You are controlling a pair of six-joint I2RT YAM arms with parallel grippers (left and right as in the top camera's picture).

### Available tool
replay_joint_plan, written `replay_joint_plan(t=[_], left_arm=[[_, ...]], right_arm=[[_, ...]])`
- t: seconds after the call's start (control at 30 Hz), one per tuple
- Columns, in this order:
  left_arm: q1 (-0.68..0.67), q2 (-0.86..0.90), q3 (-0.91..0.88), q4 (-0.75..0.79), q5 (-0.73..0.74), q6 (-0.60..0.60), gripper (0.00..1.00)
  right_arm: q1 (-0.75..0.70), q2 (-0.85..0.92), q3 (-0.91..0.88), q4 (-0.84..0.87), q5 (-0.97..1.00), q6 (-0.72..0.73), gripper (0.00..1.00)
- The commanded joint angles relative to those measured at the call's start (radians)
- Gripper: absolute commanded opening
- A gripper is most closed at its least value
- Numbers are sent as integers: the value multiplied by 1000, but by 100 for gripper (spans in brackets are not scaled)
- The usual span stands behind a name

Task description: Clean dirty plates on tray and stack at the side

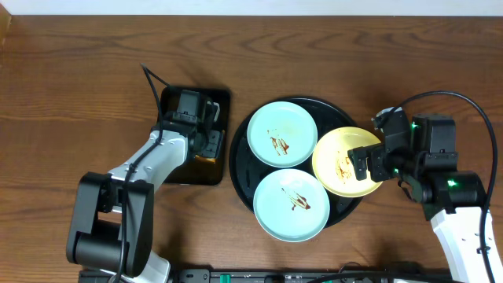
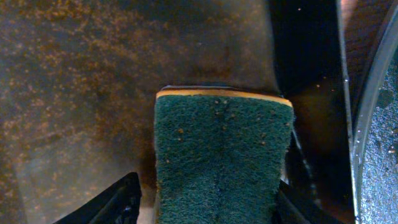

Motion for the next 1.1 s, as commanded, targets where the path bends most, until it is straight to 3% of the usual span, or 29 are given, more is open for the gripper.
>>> replay_joint_plan(t=[0.0, 0.53, 0.6, 0.93, 1.07], left_arm=[[-4, -4, 16, 6, -13, -16, 59], [-79, -26, 16, 4, -153, -36, 56], [-79, -26, 16, 3, -167, -46, 51], [-79, -26, 16, -20, -171, -84, 9], [-79, -37, 16, -23, -170, -104, 8]], right_arm=[[6, -8, 20, 2, -14, -11, 99], [6, -8, 20, 2, -14, -11, 99], [6, -8, 20, 3, -14, -11, 99], [5, -8, 20, -4, 31, -3, 99], [5, -5, 20, -16, 223, 126, 99]])
